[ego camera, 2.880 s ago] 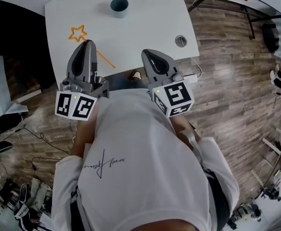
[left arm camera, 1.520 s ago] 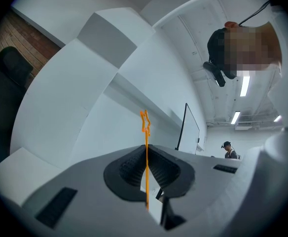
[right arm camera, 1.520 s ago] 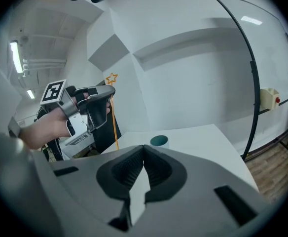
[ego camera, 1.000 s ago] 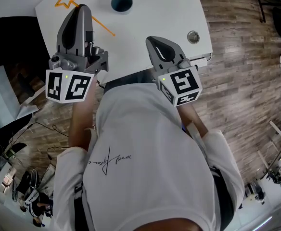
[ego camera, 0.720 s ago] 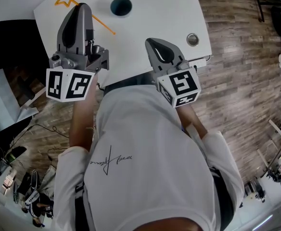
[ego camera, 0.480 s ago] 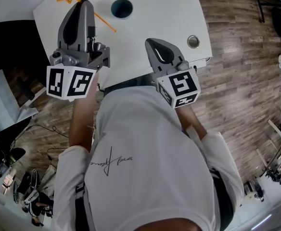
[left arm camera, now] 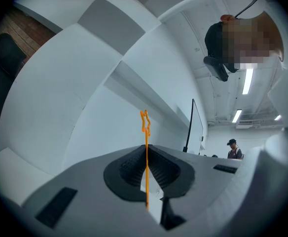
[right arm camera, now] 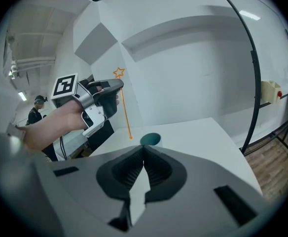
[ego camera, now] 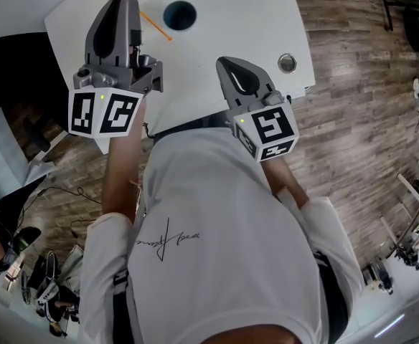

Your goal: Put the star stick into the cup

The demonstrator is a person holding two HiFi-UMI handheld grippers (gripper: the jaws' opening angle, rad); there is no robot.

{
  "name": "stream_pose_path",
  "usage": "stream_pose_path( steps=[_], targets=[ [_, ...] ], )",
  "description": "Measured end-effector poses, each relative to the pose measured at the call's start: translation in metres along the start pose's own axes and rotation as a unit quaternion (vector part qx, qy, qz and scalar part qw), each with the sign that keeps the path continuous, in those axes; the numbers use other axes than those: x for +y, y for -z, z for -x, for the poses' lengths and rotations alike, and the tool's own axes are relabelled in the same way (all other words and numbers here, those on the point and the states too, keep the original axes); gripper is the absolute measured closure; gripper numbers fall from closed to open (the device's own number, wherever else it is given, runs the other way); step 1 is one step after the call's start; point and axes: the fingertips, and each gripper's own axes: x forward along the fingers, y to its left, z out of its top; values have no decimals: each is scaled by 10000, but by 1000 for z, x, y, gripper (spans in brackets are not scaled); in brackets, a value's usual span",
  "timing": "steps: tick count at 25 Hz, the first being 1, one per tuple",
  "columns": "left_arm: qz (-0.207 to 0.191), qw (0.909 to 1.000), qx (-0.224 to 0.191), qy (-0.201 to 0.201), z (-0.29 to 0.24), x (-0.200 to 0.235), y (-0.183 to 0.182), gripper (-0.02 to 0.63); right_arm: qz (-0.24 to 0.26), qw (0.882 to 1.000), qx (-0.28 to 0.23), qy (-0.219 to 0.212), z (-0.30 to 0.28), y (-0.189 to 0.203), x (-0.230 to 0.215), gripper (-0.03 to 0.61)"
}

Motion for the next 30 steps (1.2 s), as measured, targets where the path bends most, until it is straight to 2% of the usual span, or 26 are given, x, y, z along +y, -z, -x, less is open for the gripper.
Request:
stream_pose_path(
  steps=[30],
  targets=[
    [74,9998,208,-30,-37,30,41,597,-310,9990,310,37,-20,16,-6,569]
  ],
)
